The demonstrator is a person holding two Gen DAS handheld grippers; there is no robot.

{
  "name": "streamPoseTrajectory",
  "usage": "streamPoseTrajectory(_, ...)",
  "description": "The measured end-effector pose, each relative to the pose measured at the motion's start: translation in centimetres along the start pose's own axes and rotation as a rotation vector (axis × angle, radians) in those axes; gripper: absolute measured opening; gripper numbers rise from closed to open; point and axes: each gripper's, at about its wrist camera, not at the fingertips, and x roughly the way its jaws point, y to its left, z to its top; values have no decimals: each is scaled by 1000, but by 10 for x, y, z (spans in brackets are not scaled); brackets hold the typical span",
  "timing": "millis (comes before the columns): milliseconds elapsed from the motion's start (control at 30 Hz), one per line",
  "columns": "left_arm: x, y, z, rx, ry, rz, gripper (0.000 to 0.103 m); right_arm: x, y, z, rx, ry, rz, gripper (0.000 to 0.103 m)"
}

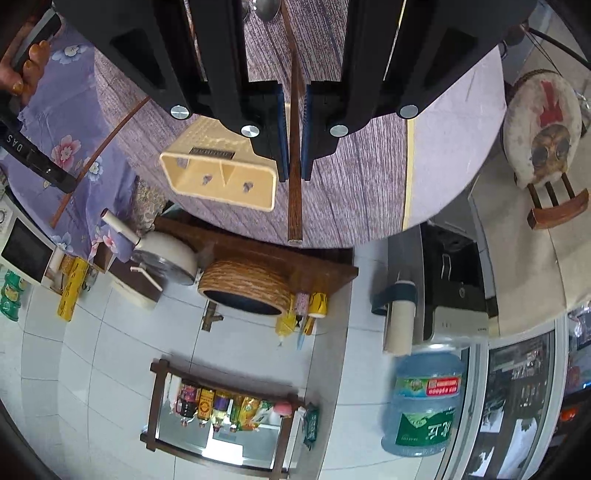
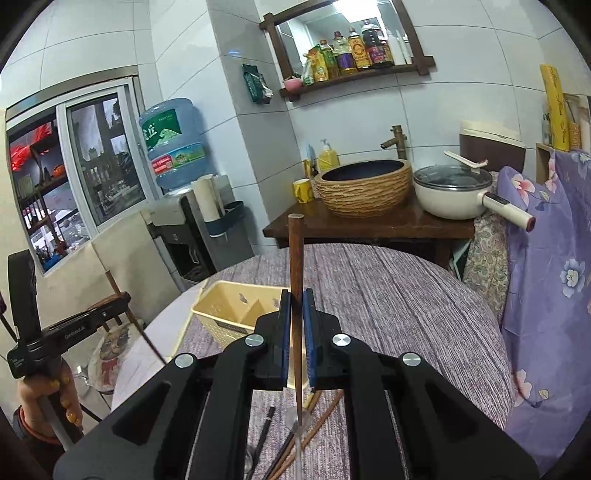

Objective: Organize utensils
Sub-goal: 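Lift both held chopsticks upright and lower them into the cream holder, then open both tools to release the chopsticks inside the holder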

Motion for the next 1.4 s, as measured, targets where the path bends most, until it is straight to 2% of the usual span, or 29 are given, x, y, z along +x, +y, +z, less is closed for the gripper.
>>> streamPoseTrajectory(200, -34, -10, 54, 18, -68, -39, 8, -19, 26, 54, -26, -45, 57, 7)
streamPoseTrajectory(367, -51, -31, 102, 33, -174, -29, 8, -28, 51, 102, -66, -158, 31, 7)
streamPoseTrajectory(500, -37, -43, 117, 20, -190, -18, 8, -14, 62, 114, -80, -187, -7, 7)
streamPoseTrajectory(600, -14, -48, 110, 2, -172, -24, 8, 7, 65, 106, -87, -182, -39, 7)
streamPoseTrajectory(767, 26, -53, 80, -17, -105, -29, 8, 54, 58, 73, -60, -96, -55, 8)
streamPoseTrajectory(933, 58, -56, 47, 11, -41, -2, 8, 85, 45, 42, -38, -31, -73, 8)
streamPoseTrajectory(1133, 80, -52, 20, 11, 27, -1, 8, 104, 31, 19, -6, 19, -77, 8)
streamPoseTrajectory(1200, 84, -54, 16, 23, 39, -1, 8, 105, 29, 16, -6, 11, -81, 8)
streamPoseTrajectory(1400, 83, -57, 11, 50, 18, -3, 8, 104, 26, 15, 7, 0, -74, 8)
